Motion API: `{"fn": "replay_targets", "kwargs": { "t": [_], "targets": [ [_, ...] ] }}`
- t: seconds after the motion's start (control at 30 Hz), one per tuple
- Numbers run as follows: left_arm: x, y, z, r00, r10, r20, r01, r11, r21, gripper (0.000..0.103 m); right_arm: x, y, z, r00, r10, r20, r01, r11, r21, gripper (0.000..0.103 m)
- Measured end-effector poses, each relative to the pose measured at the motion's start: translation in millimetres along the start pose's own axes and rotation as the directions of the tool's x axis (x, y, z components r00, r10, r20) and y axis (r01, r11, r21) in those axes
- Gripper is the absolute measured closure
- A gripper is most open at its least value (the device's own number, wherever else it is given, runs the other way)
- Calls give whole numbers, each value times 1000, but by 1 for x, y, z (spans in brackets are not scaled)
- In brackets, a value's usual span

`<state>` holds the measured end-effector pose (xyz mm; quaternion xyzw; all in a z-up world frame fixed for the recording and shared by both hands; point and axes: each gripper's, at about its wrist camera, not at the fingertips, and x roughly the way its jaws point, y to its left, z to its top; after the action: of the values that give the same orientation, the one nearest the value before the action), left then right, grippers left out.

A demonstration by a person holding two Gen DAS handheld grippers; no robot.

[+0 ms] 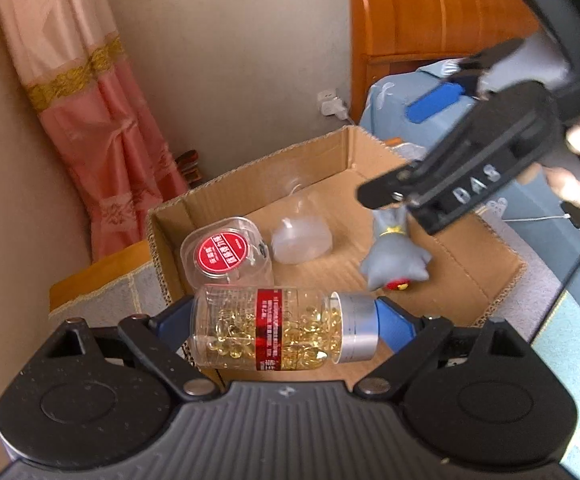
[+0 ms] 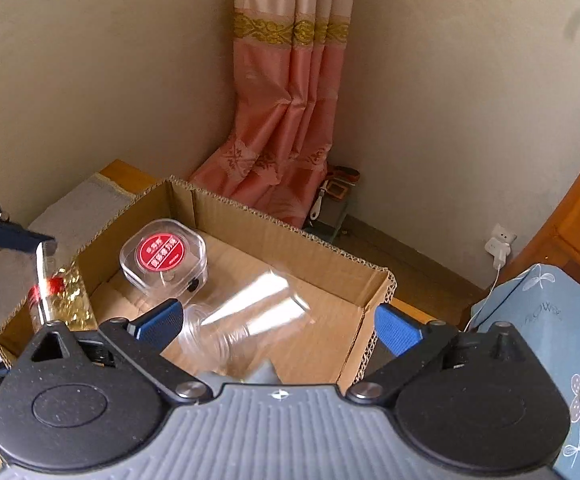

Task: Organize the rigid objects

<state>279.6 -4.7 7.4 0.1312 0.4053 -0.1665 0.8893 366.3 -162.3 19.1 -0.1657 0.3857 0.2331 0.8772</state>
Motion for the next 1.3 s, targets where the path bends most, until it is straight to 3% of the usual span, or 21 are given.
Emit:
{"fn": "replay_targets", "kwargs": {
  "t": [0.57, 0.83, 1.0, 1.3],
  "targets": [
    [-43, -1, -5, 998, 30, 52, -30, 1000, -2, 7, -37, 20, -21, 1000, 13, 8, -13, 1000, 5, 0],
    [-73, -6, -20, 996, 38, 86, -37, 999, -18, 6, -59, 45, -50, 1000, 16, 20, -17, 998, 58, 0],
    [-90, -13, -47, 993, 49, 109, -46, 998, -34, 2, -69, 62, -84, 998, 42, 46, -48, 989, 141, 0],
    [-92, -7, -107, 995, 86, 58, -77, 988, -137, 2, -87, 102, -167, 996, 41, 75, -58, 971, 231, 0]
  ]
}}
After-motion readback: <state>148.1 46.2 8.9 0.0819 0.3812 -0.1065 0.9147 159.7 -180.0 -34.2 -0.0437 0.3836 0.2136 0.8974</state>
